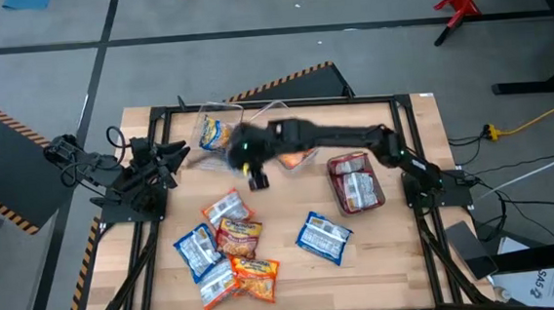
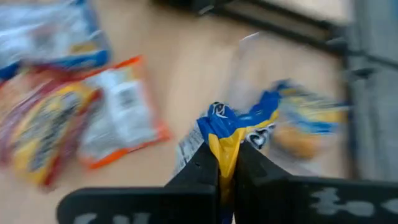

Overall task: Sort Maruchan noodles
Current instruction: Put the blue noodle pack into the left transparent bin

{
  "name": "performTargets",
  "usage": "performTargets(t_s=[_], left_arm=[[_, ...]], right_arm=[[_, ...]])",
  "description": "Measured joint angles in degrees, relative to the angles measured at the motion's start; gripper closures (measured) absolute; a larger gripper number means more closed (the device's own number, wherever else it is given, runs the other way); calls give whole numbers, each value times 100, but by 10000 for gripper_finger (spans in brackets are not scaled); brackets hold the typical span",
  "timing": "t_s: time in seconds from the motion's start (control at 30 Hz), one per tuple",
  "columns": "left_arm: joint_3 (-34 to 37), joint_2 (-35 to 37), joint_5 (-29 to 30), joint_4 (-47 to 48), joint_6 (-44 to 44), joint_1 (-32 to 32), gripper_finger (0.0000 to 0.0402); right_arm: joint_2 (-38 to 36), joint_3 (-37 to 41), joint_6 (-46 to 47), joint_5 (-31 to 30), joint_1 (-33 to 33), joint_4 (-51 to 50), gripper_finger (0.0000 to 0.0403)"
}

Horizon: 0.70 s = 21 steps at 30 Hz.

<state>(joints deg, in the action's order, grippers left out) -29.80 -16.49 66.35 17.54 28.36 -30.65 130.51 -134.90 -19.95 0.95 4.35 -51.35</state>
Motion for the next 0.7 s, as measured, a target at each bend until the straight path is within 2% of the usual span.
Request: performTargets(t_s=[0.27,0.33,0.43,0.57,0.7], left_arm=[[-2,0,37,-4,133,0,260],[-2,0,39,-3,189,2,260],[-2,1,98,-3,294,1,260],[0,0,281,0,306,0,260],[-2,2,440,-4,308,0,260]], right_arm=[[5,-1,-282,-231,543,1816,402],[132,-23,-233,-342,665,2482,402],[406,-8,18,-270,834,2975,403],[765,3,48,-237,912,2992,403],[1043,3,-123,-657,880,2754,403]])
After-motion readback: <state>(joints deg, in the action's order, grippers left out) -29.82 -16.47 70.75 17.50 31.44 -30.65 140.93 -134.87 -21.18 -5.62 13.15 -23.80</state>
